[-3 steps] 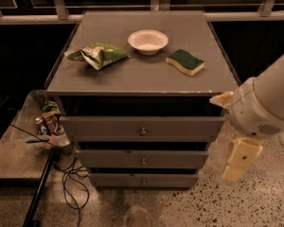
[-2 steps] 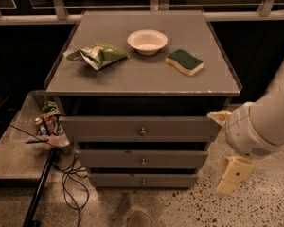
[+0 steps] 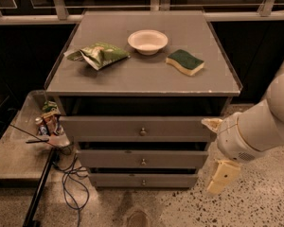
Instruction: Open bottom drawer
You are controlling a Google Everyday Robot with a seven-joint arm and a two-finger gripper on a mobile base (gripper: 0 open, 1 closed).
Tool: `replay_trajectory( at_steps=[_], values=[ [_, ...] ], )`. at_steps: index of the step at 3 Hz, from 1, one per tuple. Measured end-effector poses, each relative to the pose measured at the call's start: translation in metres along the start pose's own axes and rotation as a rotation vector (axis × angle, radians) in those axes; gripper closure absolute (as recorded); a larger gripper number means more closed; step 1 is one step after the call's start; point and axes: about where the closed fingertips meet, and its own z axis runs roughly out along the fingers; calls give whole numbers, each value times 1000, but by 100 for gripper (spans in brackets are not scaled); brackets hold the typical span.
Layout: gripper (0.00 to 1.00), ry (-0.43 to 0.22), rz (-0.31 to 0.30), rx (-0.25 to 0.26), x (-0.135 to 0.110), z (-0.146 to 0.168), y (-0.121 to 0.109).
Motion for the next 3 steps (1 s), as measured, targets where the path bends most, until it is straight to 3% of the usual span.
replay_trajectory(
  at_steps=[1, 3],
  values=[
    [0, 15, -8, 1, -1, 5, 3],
    [0, -13, 135, -99, 48, 88, 15]
  ],
)
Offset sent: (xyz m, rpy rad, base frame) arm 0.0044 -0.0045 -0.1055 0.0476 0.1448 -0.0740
